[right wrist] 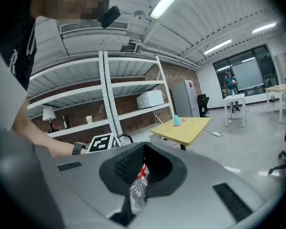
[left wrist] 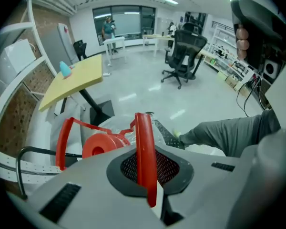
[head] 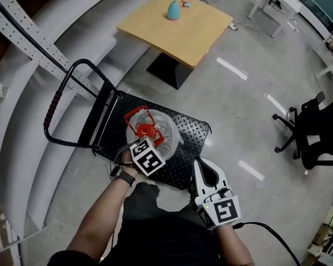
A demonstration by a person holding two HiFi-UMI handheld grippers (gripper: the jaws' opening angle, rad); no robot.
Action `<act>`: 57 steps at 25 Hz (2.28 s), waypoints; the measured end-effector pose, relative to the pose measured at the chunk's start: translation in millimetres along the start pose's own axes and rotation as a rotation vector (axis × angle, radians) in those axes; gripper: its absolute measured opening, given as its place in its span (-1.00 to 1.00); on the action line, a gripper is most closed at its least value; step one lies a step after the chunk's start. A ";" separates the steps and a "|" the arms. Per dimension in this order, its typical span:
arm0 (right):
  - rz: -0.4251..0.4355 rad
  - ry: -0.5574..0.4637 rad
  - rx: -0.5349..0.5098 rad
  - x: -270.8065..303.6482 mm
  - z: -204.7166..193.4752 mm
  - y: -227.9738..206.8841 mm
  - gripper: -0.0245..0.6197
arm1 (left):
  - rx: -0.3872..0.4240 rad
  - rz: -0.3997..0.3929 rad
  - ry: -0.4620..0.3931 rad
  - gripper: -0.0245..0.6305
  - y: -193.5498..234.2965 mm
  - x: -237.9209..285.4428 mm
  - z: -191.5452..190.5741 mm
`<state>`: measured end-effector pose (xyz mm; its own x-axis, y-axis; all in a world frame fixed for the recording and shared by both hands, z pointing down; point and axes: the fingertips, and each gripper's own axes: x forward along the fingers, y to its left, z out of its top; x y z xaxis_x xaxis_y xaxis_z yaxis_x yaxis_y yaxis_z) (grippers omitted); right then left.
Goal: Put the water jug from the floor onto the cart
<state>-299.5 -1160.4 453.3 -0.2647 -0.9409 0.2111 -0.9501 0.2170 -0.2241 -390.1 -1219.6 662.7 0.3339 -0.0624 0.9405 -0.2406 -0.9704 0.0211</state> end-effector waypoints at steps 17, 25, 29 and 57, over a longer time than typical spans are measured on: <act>-0.005 0.092 0.064 54.7 -89.6 -52.3 -0.93 | -0.037 -0.028 0.038 -0.92 21.3 132.2 -28.1; 0.023 0.090 0.070 67.7 -110.9 -51.0 -0.93 | -0.018 -0.068 -0.046 -0.92 -35.0 153.6 -9.0; 0.019 0.084 0.077 67.7 -120.3 -55.8 -0.93 | 0.008 -0.092 -0.076 -0.87 -49.6 163.0 5.3; -0.017 0.132 0.071 49.3 -28.8 25.3 -0.93 | -0.151 -0.139 -0.392 -0.75 -56.3 -44.6 -0.9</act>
<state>-341.3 -1193.8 485.4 -0.2727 -0.9008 0.3380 -0.9417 0.1780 -0.2854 -392.3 -1162.0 619.8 0.6858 -0.0460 0.7263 -0.2896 -0.9328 0.2145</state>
